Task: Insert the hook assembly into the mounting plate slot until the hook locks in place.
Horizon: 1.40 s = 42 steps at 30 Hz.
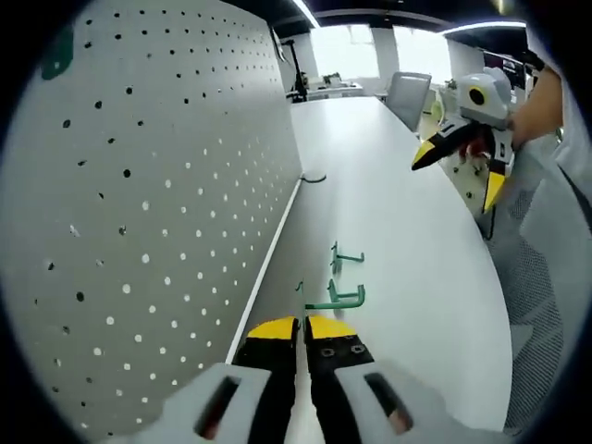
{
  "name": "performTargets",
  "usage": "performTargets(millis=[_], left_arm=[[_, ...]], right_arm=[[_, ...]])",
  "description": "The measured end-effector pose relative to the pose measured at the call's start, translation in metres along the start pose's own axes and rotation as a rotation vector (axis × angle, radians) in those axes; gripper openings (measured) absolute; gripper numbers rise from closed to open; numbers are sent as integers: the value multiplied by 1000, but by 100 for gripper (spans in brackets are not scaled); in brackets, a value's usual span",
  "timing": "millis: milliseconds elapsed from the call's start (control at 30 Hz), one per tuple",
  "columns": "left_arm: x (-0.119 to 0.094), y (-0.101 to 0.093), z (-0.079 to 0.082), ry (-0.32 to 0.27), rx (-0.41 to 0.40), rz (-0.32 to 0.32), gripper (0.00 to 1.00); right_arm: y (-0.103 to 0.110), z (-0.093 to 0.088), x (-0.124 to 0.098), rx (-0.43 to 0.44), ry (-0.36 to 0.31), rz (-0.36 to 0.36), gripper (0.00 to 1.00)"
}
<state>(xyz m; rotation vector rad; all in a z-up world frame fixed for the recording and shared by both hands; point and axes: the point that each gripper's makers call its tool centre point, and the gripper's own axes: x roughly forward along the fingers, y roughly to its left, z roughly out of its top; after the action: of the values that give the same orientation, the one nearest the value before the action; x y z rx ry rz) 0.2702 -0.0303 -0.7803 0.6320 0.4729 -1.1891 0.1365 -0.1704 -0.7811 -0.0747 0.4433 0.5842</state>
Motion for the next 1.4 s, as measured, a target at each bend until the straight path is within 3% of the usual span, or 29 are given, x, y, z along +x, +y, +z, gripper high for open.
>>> performTargets(millis=[467, 667, 767, 1400], left_arm=[[-25, -13, 26, -132, -43, 71, 3], [-49, -10, 45, -250, -128, 141, 3], [-61, -12, 50, -280, -126, 167, 3], [-123, -24, 59, -405, -182, 339, 3]], right_arm=[[1, 2, -1, -7, -2, 0, 68], [3, 2, 0, -18, 5, 6, 68], [4, 2, 0, -18, 7, 11, 68], [9, 2, 2, -16, 9, 36, 67]])
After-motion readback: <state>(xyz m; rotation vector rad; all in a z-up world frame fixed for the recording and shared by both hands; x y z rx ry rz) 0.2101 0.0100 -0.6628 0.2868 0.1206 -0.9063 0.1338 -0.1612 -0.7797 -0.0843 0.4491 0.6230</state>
